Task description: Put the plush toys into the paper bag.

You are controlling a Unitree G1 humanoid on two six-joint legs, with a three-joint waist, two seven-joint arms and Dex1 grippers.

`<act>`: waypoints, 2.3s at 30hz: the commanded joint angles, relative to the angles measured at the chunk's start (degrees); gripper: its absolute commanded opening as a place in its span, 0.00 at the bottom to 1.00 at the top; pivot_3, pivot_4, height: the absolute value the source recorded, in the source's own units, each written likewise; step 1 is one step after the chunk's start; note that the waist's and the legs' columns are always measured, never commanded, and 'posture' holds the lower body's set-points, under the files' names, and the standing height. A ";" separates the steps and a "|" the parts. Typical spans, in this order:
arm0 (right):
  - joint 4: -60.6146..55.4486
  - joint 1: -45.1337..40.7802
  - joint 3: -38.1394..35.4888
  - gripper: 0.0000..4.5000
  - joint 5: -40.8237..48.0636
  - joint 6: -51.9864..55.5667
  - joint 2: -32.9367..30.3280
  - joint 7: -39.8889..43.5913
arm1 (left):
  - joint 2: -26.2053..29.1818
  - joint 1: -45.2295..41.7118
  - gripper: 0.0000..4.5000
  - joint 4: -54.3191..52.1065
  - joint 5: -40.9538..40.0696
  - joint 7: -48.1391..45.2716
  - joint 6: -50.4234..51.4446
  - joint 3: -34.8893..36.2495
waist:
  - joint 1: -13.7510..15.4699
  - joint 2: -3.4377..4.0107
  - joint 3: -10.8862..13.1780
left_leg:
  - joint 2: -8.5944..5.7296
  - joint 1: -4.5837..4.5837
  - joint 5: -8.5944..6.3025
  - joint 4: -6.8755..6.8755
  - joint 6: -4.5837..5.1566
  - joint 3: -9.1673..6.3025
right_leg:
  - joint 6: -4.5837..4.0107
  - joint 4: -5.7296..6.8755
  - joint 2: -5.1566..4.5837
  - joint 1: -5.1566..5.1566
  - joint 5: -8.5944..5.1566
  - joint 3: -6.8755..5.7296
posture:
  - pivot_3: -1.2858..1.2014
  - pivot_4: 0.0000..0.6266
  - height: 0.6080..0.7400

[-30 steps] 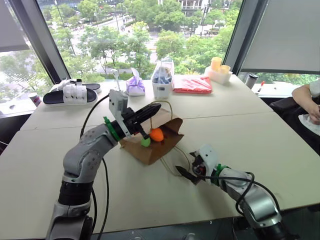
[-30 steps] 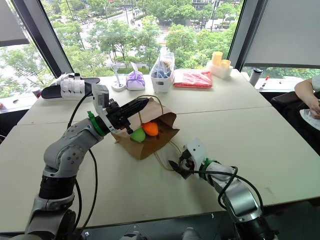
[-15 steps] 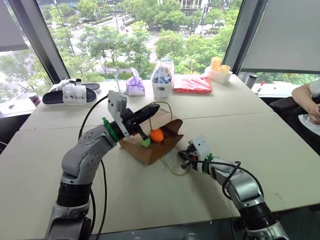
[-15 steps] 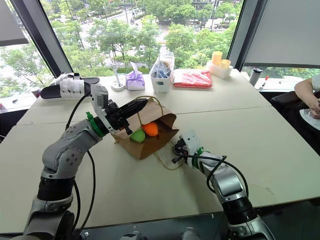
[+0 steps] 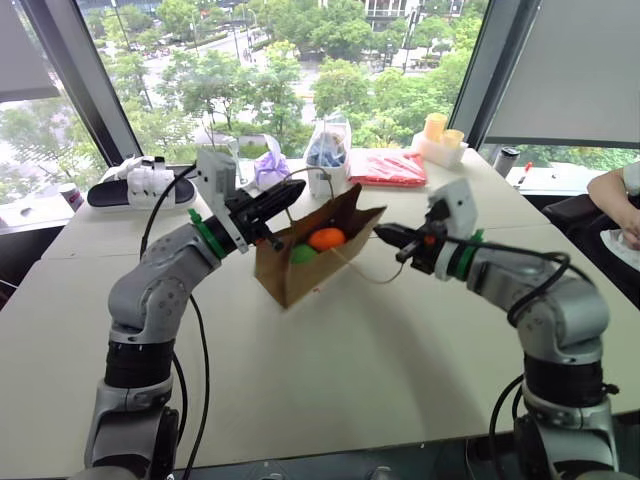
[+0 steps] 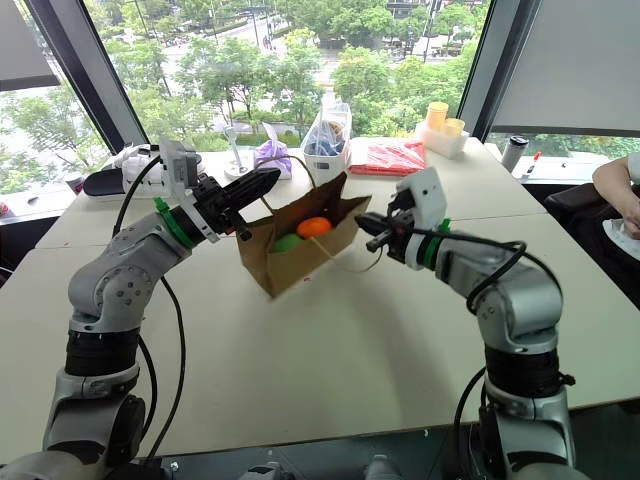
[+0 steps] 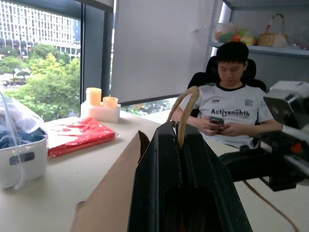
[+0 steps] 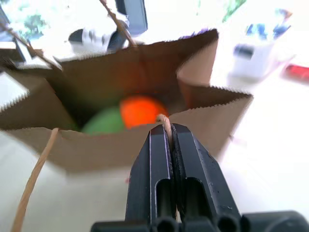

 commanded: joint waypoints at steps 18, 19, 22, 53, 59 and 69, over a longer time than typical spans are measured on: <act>-2.23 3.31 -2.35 0.74 5.33 -2.91 -2.17 -0.43 | 2.85 6.03 0.71 -1.35 1.09 -2.60 2.68 -1.28 | -0.03 0.00 0.00 | 0.00 -0.13 0.00 0.03 0.00 0.02 | 0.00 0.02 -0.01 -0.13 0.00 0.02 | 0.52 0.24 1.00; -2.66 3.04 -2.83 0.88 5.93 -2.93 -2.56 -0.25 | 3.47 6.36 0.82 -2.09 0.55 -2.87 3.57 -1.10 | -0.04 0.00 0.01 | 0.00 -0.13 0.00 0.03 0.00 0.02 | 0.00 0.02 -0.01 -0.13 0.00 0.02 | 0.52 0.24 1.00; -3.06 2.84 -3.24 1.00 7.05 -3.07 -3.23 -0.33 | 4.26 6.73 0.99 -3.04 -0.27 -2.98 4.78 -0.88 | 0.01 0.00 0.00 | 0.00 -0.13 0.00 0.03 0.00 0.01 | 0.00 0.02 -0.02 -0.13 0.00 0.02 | 0.52 0.24 1.00; -9.02 17.55 3.30 0.00 10.45 -6.91 3.46 -9.88 | 16.47 20.60 1.00 -16.80 -6.64 -12.85 12.84 -4.81 | 0.06 0.05 0.02 | 0.05 -0.07 -0.01 -0.08 0.03 0.02 | -0.01 0.04 -0.07 -0.17 0.00 0.13 | 0.52 0.24 1.00; -5.27 15.92 9.06 0.00 6.81 -9.86 4.94 -8.96 | 10.63 21.98 1.00 -18.10 -0.30 -6.57 9.66 -10.66 | 0.04 0.05 0.02 | 0.03 -0.07 -0.01 -0.08 0.02 0.02 | -0.01 0.03 -0.07 -0.17 0.00 0.13 | 0.52 0.24 1.00; -4.22 16.34 10.38 0.00 4.92 -10.38 4.84 -8.52 | 1.56 24.12 1.00 -19.23 7.43 5.11 7.35 -13.39 | 0.06 0.04 0.01 | 0.03 -0.08 -0.01 -0.06 0.02 0.00 | -0.01 0.02 -0.07 -0.16 0.00 0.13 | 0.52 0.24 1.00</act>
